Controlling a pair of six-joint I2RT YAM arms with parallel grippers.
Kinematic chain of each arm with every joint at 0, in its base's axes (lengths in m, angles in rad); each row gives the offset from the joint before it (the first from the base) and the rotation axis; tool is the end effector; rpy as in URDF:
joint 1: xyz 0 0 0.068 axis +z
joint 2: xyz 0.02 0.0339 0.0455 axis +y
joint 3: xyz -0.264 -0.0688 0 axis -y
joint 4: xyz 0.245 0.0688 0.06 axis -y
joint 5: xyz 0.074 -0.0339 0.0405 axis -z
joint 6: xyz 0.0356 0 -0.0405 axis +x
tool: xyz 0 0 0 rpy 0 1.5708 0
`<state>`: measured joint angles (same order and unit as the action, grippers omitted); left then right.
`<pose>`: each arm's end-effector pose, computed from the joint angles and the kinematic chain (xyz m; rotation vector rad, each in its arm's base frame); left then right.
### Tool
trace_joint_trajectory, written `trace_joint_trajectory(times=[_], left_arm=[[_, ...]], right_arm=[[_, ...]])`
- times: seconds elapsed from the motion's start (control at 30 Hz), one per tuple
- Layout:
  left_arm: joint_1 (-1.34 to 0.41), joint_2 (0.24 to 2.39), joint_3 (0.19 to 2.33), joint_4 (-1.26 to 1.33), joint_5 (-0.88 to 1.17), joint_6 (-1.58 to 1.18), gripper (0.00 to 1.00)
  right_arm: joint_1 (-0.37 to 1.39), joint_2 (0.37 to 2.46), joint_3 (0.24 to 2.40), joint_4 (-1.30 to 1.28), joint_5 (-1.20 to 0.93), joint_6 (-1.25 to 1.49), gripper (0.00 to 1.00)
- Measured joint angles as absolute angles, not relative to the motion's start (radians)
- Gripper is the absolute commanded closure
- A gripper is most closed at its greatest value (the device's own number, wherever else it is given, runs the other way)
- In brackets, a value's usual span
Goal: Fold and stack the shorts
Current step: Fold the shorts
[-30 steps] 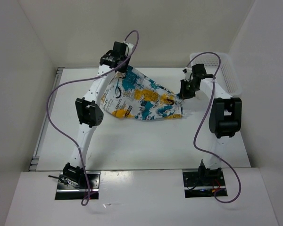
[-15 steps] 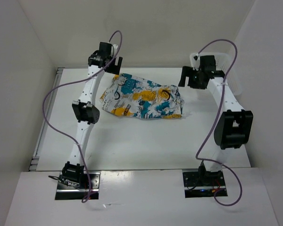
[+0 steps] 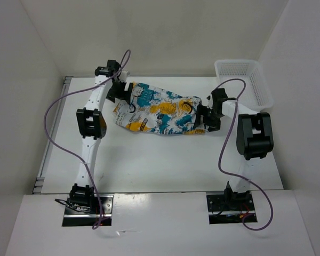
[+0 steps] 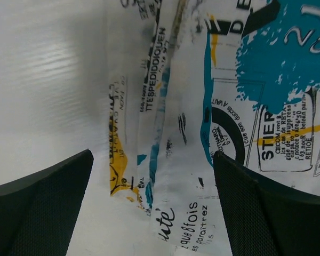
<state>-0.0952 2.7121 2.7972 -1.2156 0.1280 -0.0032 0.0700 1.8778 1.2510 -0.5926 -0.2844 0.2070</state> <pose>0.5427 -0.0564 0.2052 0.1629 2.6965 -0.2026 0.3690 0.0359 0.1685 0.1205 2.7952 0.4651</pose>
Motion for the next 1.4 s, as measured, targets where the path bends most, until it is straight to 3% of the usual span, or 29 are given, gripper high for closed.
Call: trace_joint_trajectory(times=[0.03,0.13,0.17,0.2,0.3,0.33,0.37,0.47,0.63,0.7,0.73,0.8,0.87,1.0,1.13,1.27,1.4], left_arm=[[-0.096,2.713,2.778,-1.219,0.134,-0.003,0.0],[-0.098,2.713,2.714,-1.23,0.154,-0.006,0.19],[-0.098,2.713,2.684,-1.227,0.154,-0.002,0.27],[-0.097,2.702,2.662,-1.217,0.154,-0.004,0.44],[-0.098,2.646,2.536,-1.192,0.168,-0.005,0.69],[-0.097,2.611,2.468,-1.17,0.174,-0.005,0.88],[-0.096,2.577,2.398,-1.155,0.178,-0.006,0.94],[-0.091,2.449,2.155,-1.084,0.179,-0.007,0.99],[-0.071,2.218,1.74,-1.028,0.142,-0.007,0.99],[-0.053,2.144,1.621,-1.021,0.135,-0.008,0.94],[-0.046,2.112,1.571,-1.01,0.135,-0.008,0.86],[-0.039,2.064,1.504,-1.008,0.123,-0.005,0.74],[-0.039,2.044,1.476,-1.005,0.112,-0.004,0.65],[-0.039,2.025,1.467,-0.984,0.097,-0.004,0.44],[-0.039,1.997,1.525,-0.996,0.075,-0.003,0.32],[-0.039,1.988,1.702,-1.001,0.064,-0.002,0.28],[-0.039,2.03,1.914,-0.974,0.067,-0.004,0.26]], right_arm=[[0.073,1.892,1.252,-0.587,-0.281,0.218,0.18],[0.079,1.907,1.257,-0.561,-0.265,0.252,0.51],[0.08,1.919,1.259,-0.556,-0.261,0.262,0.6],[0.08,1.923,1.264,-0.553,-0.259,0.268,0.78],[0.081,1.937,1.271,-0.545,-0.241,0.268,0.99],[0.081,1.938,1.277,-0.546,-0.238,0.259,1.0],[0.081,1.938,1.283,-0.547,-0.234,0.246,1.0],[0.082,1.935,1.305,-0.555,-0.216,0.175,1.0],[0.083,1.863,1.306,-0.62,-0.228,0.015,1.0],[0.085,1.824,1.298,-0.643,-0.255,-0.031,1.0],[0.089,1.81,1.286,-0.646,-0.269,-0.052,1.0],[0.099,1.796,1.26,-0.652,-0.278,-0.083,0.66],[0.101,1.796,1.237,-0.667,-0.281,-0.124,0.55],[0.101,1.795,1.244,-0.739,-0.285,-0.214,0.41],[0.101,1.746,1.304,-0.755,-0.294,-0.284,0.36],[0.108,1.678,1.427,-0.649,-0.311,-0.252,0.39],[0.118,1.775,1.624,-0.528,-0.31,-0.168,0.39]])
